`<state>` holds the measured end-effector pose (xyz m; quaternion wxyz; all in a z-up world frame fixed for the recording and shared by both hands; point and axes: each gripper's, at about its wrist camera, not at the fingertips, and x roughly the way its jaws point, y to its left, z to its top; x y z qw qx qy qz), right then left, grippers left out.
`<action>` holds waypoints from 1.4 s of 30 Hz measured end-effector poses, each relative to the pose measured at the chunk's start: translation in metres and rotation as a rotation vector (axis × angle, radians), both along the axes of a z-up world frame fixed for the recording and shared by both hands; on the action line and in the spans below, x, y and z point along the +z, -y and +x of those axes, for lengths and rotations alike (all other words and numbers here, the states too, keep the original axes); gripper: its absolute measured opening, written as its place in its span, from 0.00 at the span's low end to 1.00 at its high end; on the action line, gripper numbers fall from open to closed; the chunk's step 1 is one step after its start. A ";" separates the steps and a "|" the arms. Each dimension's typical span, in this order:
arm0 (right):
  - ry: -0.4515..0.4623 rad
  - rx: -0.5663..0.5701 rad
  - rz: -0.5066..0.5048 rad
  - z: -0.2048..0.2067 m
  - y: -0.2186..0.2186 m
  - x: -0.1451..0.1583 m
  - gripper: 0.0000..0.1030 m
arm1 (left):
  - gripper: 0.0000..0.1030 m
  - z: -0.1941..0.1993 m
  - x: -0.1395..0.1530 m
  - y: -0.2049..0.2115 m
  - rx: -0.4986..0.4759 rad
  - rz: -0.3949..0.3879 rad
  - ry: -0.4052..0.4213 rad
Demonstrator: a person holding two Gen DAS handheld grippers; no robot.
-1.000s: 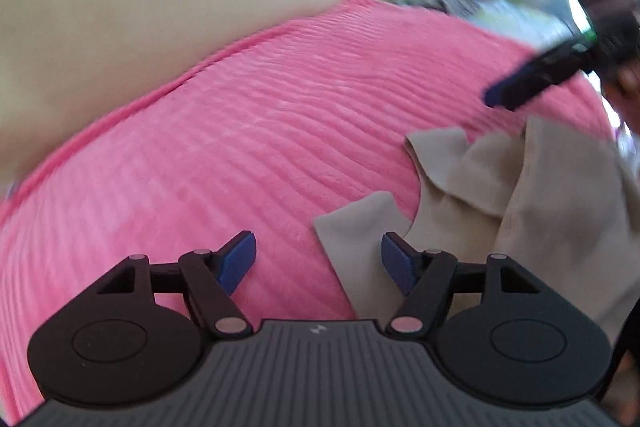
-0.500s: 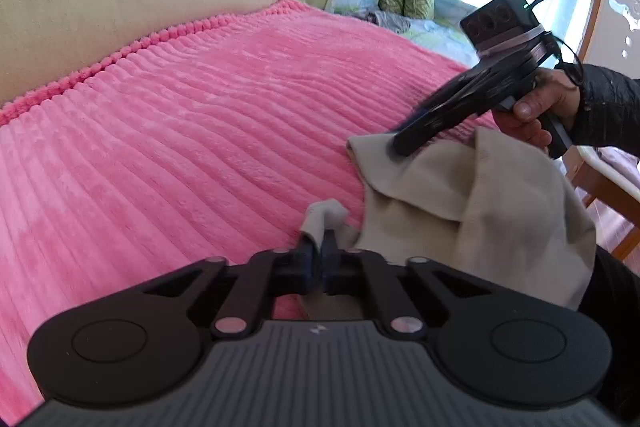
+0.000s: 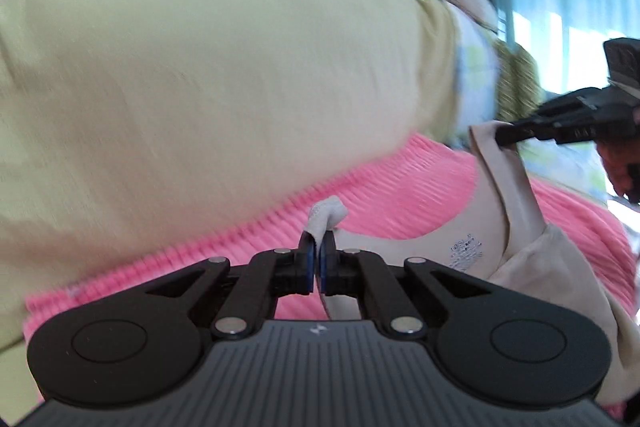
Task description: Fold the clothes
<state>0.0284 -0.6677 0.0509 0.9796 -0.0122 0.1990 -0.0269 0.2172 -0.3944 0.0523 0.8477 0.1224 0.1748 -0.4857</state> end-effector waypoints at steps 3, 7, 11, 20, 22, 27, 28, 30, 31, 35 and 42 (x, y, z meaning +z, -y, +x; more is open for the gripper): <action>0.001 -0.043 -0.041 0.035 0.019 -0.010 0.02 | 0.00 0.028 -0.018 0.027 0.062 -0.008 -0.039; -0.053 -0.070 -0.039 0.075 0.040 -0.041 0.02 | 0.00 0.063 -0.063 0.065 0.085 0.016 -0.120; -0.172 -0.082 0.009 0.112 0.058 -0.091 0.11 | 0.17 0.081 -0.096 0.083 0.127 0.104 -0.176; -0.133 -0.100 0.208 0.025 0.075 -0.087 0.45 | 0.50 0.044 -0.094 0.020 0.173 0.103 -0.163; -0.137 -0.106 0.275 0.003 0.079 -0.087 0.56 | 0.52 0.019 -0.089 0.003 0.159 0.096 -0.166; -0.196 -0.110 0.489 -0.049 0.076 -0.116 0.59 | 0.58 -0.036 -0.085 -0.019 0.125 0.083 -0.201; -0.207 -0.118 0.506 -0.053 0.074 -0.121 0.57 | 0.58 -0.045 -0.085 -0.021 0.125 0.083 -0.206; -0.233 -0.118 0.567 -0.056 0.070 -0.135 0.09 | 0.58 -0.062 -0.081 -0.029 0.136 0.071 -0.212; -0.233 -0.122 0.595 -0.057 0.069 -0.137 0.05 | 0.58 -0.071 -0.078 -0.035 0.147 0.061 -0.216; -0.157 -0.144 0.350 -0.067 0.010 -0.095 0.04 | 0.61 -0.098 -0.064 -0.071 0.208 0.025 -0.231; -0.185 0.300 -0.040 -0.075 -0.169 -0.074 0.17 | 0.63 -0.124 -0.065 -0.128 0.318 0.040 -0.290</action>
